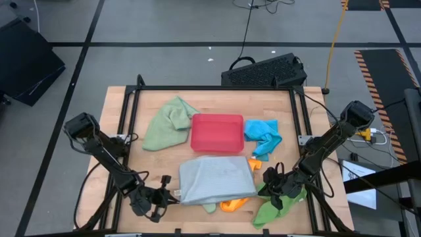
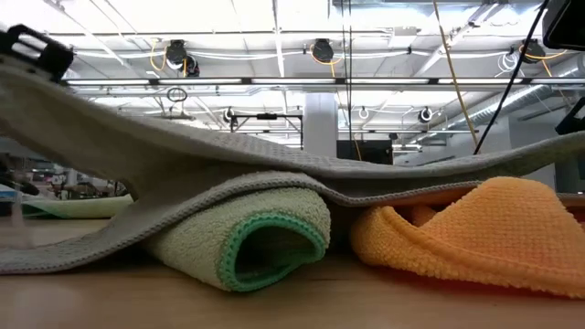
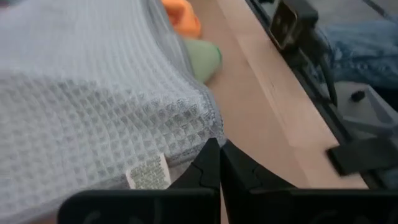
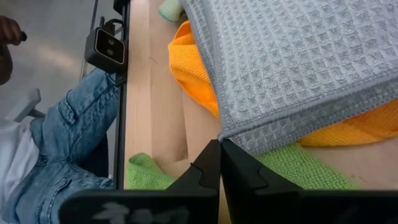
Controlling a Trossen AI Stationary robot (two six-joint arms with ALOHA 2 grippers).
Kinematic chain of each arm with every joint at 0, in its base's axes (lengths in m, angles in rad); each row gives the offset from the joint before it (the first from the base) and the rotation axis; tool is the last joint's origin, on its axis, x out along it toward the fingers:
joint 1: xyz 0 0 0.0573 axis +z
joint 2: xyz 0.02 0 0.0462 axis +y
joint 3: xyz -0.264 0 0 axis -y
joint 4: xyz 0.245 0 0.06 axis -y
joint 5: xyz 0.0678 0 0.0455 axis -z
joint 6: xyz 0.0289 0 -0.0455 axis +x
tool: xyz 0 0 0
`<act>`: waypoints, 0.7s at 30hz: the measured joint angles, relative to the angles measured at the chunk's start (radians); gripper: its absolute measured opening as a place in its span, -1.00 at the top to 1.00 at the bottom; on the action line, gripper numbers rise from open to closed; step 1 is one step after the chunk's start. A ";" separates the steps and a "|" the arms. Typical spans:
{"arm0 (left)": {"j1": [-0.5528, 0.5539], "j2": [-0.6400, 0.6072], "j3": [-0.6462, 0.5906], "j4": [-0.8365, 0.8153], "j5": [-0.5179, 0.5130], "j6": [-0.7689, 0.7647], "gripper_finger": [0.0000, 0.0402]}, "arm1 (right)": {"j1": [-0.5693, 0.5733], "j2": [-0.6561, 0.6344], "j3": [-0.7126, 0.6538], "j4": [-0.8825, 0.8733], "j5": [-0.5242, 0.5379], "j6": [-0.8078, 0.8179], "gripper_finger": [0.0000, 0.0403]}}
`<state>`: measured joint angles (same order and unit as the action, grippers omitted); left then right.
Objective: Fold microfiber towels
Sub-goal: Fold the gray microfiber cloth
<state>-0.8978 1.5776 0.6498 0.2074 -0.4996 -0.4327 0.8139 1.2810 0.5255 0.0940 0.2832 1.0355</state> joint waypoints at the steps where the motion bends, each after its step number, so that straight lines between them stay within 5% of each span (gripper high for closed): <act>1: 0.002 0.014 0.000 0.000 0.008 -0.007 1.00 | 0.000 0.003 0.000 0.001 0.000 0.000 1.00; 13: 0.013 0.111 0.000 0.080 0.010 -0.071 0.87 | 0.000 0.055 0.000 0.025 -0.052 0.025 0.75; 21: 0.029 0.111 0.000 0.106 0.015 -0.130 0.52 | -0.001 0.055 0.000 0.080 -0.076 -0.026 0.41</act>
<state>-0.8685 1.6888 0.6498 0.3138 -0.4844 -0.5627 0.8133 1.3361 0.5255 0.1745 0.2071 1.0100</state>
